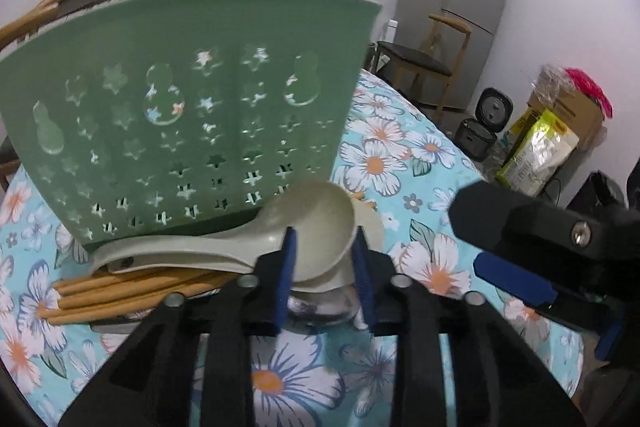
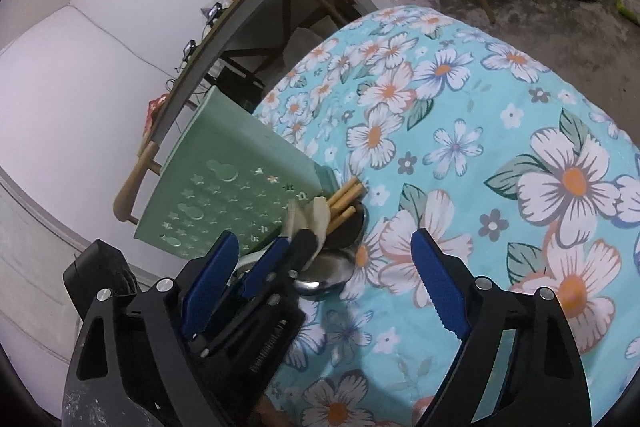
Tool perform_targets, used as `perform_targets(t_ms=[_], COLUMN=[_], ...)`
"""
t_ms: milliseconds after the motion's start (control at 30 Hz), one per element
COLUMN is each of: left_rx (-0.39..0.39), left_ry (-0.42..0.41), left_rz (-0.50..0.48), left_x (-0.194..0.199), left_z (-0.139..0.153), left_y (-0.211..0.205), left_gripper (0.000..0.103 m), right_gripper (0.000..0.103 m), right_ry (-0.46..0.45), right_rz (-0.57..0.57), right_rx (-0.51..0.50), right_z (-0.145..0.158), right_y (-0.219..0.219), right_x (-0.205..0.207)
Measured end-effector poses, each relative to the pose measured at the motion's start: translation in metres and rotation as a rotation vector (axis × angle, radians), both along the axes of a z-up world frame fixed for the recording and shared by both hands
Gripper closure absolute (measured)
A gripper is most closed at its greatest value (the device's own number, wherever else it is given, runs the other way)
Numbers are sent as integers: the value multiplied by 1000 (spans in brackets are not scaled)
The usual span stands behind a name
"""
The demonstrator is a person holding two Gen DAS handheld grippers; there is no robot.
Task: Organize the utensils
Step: 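Move the left tool toward the beige plastic spoons at the green holder, then close the left tool on a beige plastic spoon and lift it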
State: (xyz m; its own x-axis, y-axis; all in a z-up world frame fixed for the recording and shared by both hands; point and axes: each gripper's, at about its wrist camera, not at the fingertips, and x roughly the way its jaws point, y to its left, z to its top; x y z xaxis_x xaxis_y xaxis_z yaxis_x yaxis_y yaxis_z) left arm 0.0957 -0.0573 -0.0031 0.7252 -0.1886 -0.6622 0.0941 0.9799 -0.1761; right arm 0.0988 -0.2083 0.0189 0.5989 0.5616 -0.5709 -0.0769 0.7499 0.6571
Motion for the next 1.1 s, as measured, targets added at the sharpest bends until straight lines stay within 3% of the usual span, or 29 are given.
perform_targets(t_ms=[300, 667, 1100], left_rx=[-107, -254, -258], left_ry=[-70, -181, -223], left_rz=[38, 57, 12], left_x=[-25, -98, -163], left_z=[22, 59, 57], left_y=[35, 110, 159], left_gripper=[88, 91, 95], right_gripper=[23, 25, 29], right_ry=[11, -3, -11], right_rz=[-28, 5, 39], right_rx=[12, -40, -123], right_z=[-5, -3, -4], right_y=[-12, 1, 23], right_x=[3, 5, 7])
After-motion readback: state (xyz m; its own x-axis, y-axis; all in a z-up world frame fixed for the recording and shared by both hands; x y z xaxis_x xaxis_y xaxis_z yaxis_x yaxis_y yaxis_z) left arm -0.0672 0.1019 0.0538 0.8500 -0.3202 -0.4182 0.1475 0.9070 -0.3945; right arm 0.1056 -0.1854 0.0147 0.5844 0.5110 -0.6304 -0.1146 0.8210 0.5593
